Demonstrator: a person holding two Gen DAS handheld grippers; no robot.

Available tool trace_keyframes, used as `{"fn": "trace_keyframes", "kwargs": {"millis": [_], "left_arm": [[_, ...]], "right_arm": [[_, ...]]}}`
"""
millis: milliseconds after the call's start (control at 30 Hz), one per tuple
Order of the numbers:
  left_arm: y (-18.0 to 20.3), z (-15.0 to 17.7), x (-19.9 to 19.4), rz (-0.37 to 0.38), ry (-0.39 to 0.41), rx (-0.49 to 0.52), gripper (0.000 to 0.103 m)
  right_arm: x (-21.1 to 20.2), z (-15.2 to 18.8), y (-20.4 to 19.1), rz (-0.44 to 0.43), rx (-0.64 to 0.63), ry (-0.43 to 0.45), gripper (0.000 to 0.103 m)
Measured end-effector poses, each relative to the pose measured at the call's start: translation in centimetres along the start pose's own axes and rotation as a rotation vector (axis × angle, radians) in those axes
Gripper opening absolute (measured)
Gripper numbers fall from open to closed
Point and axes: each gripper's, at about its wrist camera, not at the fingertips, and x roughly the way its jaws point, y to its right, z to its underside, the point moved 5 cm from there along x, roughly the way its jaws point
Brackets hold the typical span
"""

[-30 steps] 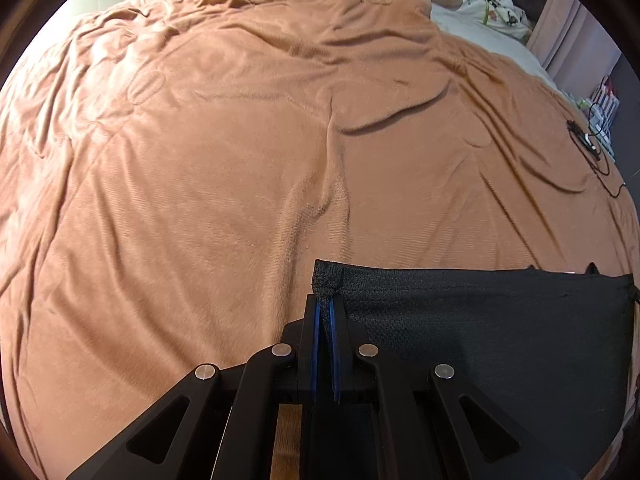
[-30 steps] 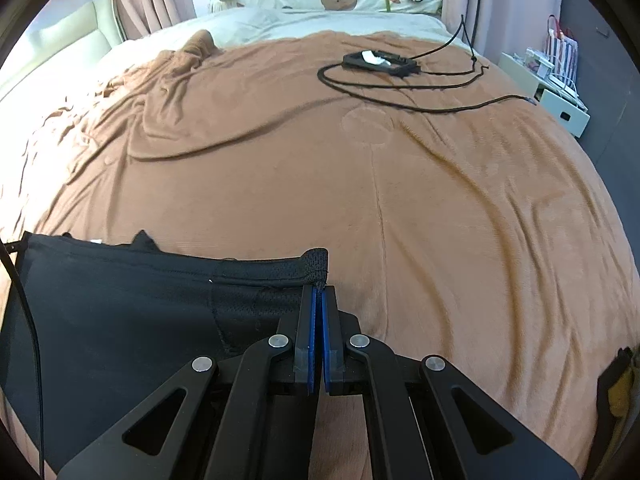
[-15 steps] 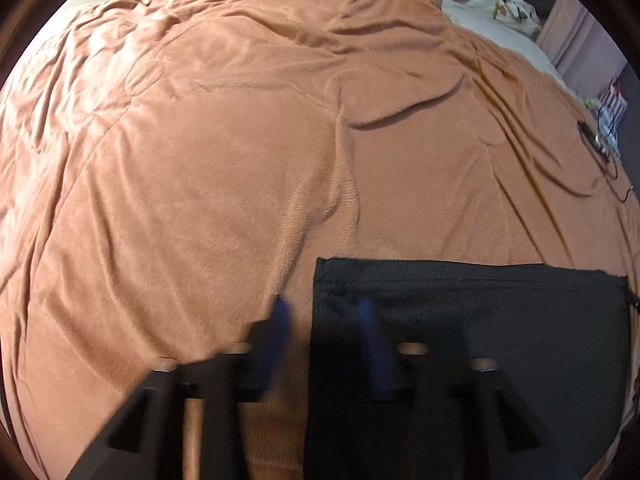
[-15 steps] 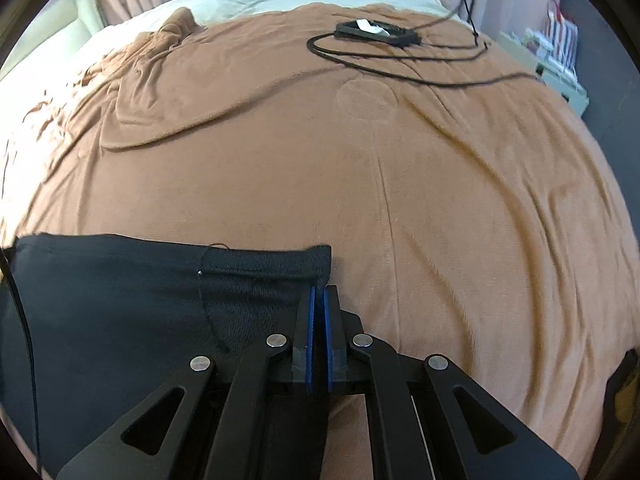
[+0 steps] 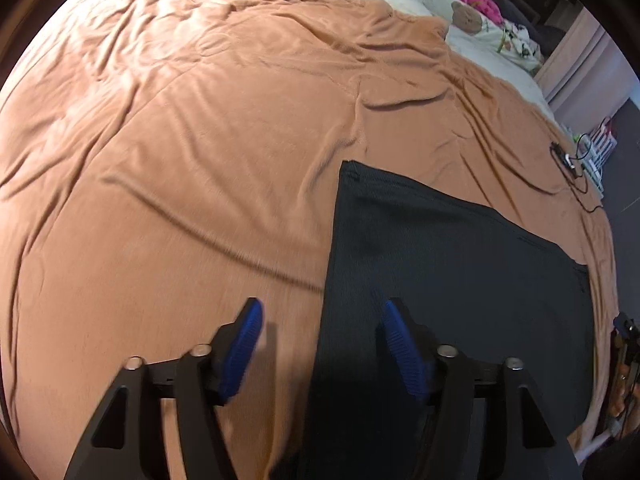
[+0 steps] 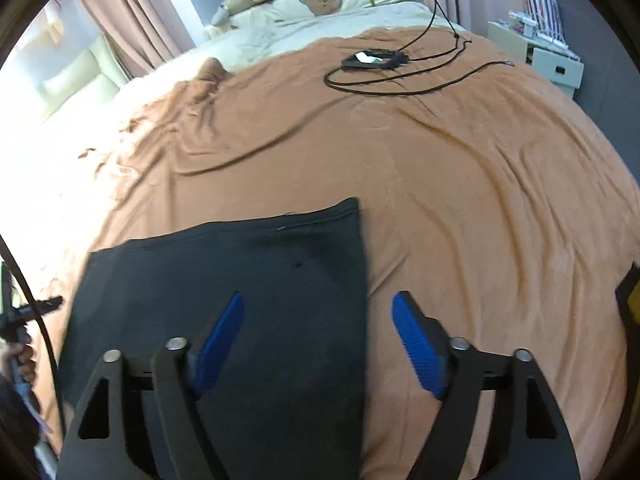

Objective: Fold small clothes

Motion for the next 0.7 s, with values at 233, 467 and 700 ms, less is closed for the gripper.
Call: {"fn": "trace_keyframes", "kwargs": {"millis": [233, 467, 700], "left_arm": [[1.0, 3.0, -3.6, 0.022, 0.047, 0.023, 0.091], [1.4, 5.6, -5.5, 0.039, 0.059, 0.008, 0.091], [2.1, 9.2, -6.6, 0.045, 0.037, 0.033, 0.091]], "right_arm": [[-4.2, 3.2, 0.6, -0.014, 0.0, 0.021, 0.085], [-7.3, 6.8, 0.6, -0.049, 0.039, 0.051, 0.085], [-9.3, 11.1, 2.9, -0.029, 0.148, 0.058, 0.085]]}}
